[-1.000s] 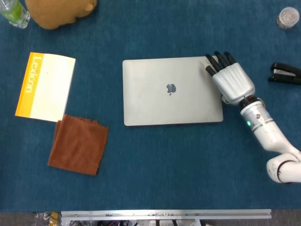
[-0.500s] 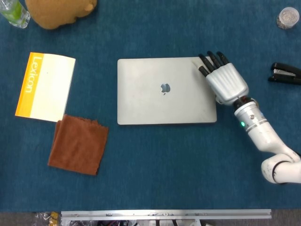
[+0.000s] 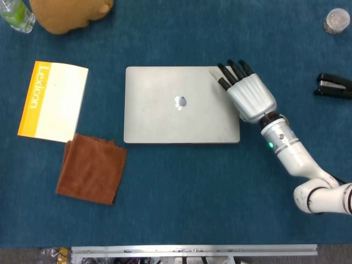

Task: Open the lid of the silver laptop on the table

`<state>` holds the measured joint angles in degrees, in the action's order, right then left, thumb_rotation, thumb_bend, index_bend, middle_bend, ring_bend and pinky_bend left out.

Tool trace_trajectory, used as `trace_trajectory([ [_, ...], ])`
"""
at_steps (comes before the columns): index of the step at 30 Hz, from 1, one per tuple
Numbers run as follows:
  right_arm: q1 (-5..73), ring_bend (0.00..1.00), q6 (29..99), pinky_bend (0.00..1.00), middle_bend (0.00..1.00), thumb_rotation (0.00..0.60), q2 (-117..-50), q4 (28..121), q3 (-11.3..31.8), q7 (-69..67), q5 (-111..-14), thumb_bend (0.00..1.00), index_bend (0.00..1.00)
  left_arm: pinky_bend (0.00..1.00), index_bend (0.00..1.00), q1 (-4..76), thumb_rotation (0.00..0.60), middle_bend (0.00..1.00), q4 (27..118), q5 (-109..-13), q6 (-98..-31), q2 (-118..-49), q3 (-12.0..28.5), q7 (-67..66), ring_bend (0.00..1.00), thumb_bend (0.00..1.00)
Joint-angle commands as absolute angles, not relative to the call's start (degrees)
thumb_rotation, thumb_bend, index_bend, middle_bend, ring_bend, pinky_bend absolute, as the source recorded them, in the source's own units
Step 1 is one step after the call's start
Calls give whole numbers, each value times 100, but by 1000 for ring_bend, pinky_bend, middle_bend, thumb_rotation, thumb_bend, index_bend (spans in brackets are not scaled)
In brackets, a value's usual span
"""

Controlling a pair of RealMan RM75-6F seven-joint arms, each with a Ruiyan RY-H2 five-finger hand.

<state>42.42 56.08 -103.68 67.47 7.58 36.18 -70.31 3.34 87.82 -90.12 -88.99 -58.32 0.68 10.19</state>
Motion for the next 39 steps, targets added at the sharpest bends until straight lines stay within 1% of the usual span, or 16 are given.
trace_trajectory([
  [1,4249,15,5599,122,75,600,-10385,6768,777,3617,-7008,1,0,241,322,332,600,298,8764,-9001,-8895,-5837,72,1036,216,396],
  [6,4269,15,5606,122,75,600,-10415,6799,785,3674,-7004,0,0,241,323,326,600,298,8757,-9034,-8918,-5833,65,1050,216,397],
  [10,4221,15,5665,122,75,600,-10264,7002,776,3700,-7004,0,0,241,322,327,600,297,8771,-9022,-8923,-5813,79,1057,216,397],
  [17,4058,15,5781,122,75,600,-9623,7918,735,3632,-7015,1,0,241,323,377,600,298,8892,-9098,-8921,-5773,97,971,216,397],
  [21,4037,15,5806,122,75,600,-9539,8434,795,3489,-6961,1,0,241,323,408,600,298,9005,-9166,-8931,-5760,103,872,216,397],
  [29,4288,15,5698,122,75,600,-10004,8818,868,3733,-6863,1,0,241,323,403,600,298,9217,-9308,-9039,-5605,91,701,216,397],
  [39,4639,15,5579,122,75,600,-10748,8686,936,4206,-6550,1,0,241,323,339,600,298,9250,-9368,-9132,-5532,43,742,216,397],
])
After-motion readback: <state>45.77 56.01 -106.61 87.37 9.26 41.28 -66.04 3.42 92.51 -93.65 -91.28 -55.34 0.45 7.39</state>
